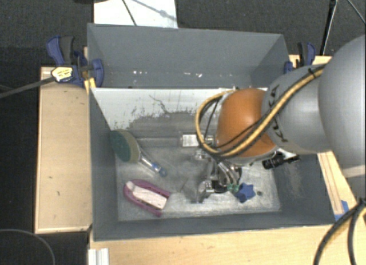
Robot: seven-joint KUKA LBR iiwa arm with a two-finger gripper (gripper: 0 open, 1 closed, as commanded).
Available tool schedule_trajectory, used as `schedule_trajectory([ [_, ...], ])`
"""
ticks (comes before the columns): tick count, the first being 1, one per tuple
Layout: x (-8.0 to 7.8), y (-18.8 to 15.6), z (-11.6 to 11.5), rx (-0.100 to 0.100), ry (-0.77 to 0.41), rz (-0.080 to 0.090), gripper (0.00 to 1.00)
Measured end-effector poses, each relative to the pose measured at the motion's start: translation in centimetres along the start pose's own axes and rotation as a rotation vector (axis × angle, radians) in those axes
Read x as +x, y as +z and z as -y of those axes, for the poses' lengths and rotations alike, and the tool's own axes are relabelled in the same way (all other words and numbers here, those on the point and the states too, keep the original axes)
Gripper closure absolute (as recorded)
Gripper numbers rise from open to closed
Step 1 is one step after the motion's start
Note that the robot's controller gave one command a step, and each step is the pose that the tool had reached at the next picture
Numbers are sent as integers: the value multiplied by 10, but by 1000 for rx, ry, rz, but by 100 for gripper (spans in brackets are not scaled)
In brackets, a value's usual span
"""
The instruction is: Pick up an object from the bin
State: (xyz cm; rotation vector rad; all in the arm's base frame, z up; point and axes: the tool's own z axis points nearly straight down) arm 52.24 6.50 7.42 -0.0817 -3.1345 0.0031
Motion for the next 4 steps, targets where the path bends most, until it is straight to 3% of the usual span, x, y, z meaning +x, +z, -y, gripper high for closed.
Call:
schedule_trajectory([
  [1, 7, -9, 91, 2, -49, 6, 0],
  [2, -3, -2, 163, 0, -326, 13, 0],
  [3, -29, 2, 196, -9, -400, 14, 0],
  [4, -12, -7, 210, -2, -570, 25, 0],
])
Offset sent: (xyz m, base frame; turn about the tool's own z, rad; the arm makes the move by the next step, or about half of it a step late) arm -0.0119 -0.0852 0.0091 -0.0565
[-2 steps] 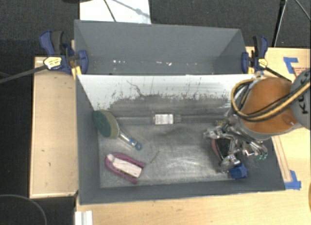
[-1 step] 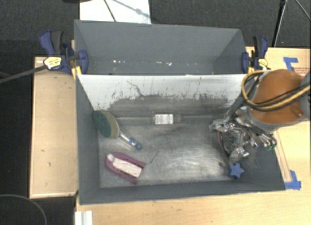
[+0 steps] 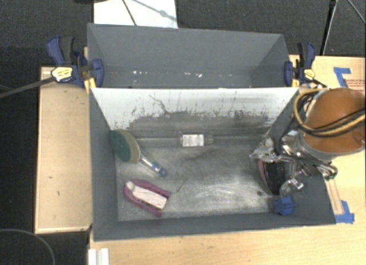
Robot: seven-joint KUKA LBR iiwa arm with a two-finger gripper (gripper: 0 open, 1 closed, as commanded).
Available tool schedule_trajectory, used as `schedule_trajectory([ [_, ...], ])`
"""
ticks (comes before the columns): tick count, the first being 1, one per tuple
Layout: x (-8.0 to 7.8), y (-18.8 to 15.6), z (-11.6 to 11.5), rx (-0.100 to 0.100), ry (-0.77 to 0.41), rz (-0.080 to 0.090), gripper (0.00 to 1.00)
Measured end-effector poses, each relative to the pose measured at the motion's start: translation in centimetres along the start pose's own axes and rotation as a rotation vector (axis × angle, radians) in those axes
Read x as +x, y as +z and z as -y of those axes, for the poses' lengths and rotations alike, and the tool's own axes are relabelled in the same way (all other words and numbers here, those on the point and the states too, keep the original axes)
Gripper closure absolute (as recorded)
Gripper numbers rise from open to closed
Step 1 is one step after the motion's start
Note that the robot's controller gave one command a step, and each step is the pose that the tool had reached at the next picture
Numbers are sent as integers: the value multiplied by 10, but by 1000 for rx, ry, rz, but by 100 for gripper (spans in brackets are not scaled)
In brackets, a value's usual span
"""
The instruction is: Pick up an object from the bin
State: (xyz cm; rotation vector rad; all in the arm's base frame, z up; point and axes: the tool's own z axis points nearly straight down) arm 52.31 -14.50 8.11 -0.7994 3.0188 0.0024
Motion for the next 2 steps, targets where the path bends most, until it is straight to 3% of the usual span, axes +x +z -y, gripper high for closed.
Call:
schedule_trajectory([
  [1, -38, 11, -22, -2, 96, -12, 0],
  [2, -33, -3, 16, -17, -240, -13, 0],
])
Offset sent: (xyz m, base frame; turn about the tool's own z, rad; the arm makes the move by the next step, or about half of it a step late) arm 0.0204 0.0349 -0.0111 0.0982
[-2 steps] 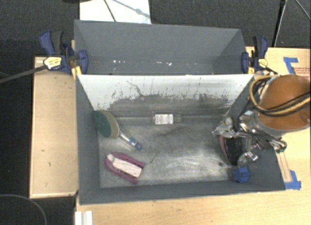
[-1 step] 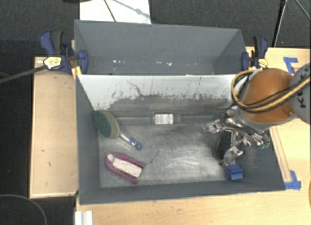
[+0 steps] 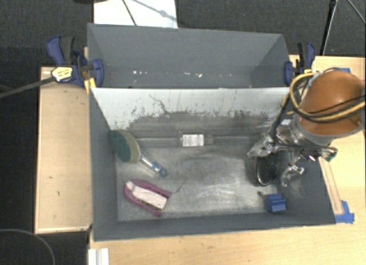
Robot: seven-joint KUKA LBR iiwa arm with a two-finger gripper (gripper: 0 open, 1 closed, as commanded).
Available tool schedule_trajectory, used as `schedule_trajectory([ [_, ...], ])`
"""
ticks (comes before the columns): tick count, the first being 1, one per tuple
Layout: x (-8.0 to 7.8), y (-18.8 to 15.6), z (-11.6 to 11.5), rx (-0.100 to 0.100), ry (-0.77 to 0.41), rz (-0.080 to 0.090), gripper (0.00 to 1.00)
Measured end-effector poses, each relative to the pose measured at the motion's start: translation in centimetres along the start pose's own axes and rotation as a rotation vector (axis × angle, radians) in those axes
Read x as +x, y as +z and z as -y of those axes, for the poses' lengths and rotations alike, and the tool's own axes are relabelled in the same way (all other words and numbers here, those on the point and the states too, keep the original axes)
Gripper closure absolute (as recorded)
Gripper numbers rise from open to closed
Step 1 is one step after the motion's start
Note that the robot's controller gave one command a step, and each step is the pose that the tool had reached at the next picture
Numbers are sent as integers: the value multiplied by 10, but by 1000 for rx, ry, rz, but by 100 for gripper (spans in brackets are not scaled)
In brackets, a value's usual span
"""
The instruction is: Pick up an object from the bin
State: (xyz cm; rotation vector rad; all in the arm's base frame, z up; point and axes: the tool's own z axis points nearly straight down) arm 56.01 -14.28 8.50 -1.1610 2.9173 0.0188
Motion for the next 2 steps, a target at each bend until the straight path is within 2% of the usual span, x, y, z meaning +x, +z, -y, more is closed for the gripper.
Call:
schedule_trajectory([
  [1, 1, 0, 2, 6, 3, -2, 100],
  [2, -9, -126, -27, 17, -21, 1, 100],
])
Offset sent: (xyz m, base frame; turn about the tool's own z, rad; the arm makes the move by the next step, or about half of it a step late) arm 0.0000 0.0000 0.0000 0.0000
